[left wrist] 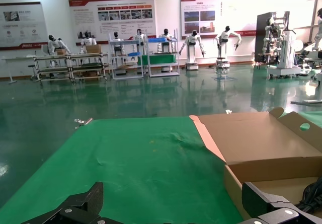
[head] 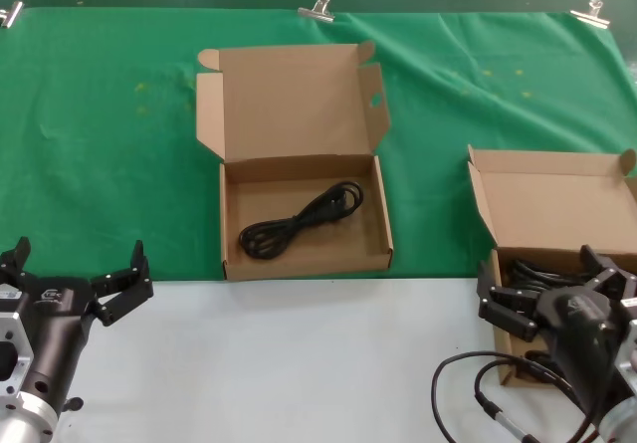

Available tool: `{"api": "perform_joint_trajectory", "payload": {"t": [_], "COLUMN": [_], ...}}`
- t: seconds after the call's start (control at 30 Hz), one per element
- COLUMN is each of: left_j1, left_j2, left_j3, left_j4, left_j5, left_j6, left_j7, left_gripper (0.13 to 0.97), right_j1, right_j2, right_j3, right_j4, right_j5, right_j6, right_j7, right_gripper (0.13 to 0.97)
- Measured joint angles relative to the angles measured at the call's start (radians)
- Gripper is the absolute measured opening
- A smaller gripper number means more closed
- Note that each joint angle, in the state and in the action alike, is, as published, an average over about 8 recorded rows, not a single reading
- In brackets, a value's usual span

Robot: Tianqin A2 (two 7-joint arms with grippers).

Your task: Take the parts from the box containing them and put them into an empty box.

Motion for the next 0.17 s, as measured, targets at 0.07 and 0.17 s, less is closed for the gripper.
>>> {"api": "perform_joint_trajectory", "payload": {"t": [0.07,0.17], "left_j1": [0.0,0.0], "left_j2": [0.0,0.0], "left_j3": [0.0,0.0], "left_j4": [0.0,0.0], "left_j5": [0.0,0.0], "left_j6": [0.0,0.0], "left_j7": [0.0,0.0], "left_gripper": [0.966,0.966], "right_j1": [0.0,0.0], "right_j2": [0.0,0.0], "right_j3": [0.0,0.0], "right_j4": [0.0,0.0], "right_j5": [0.0,0.0], "right_j6": [0.0,0.0], "right_j7": [0.0,0.0], "right_gripper": [0.966,0.966]}}
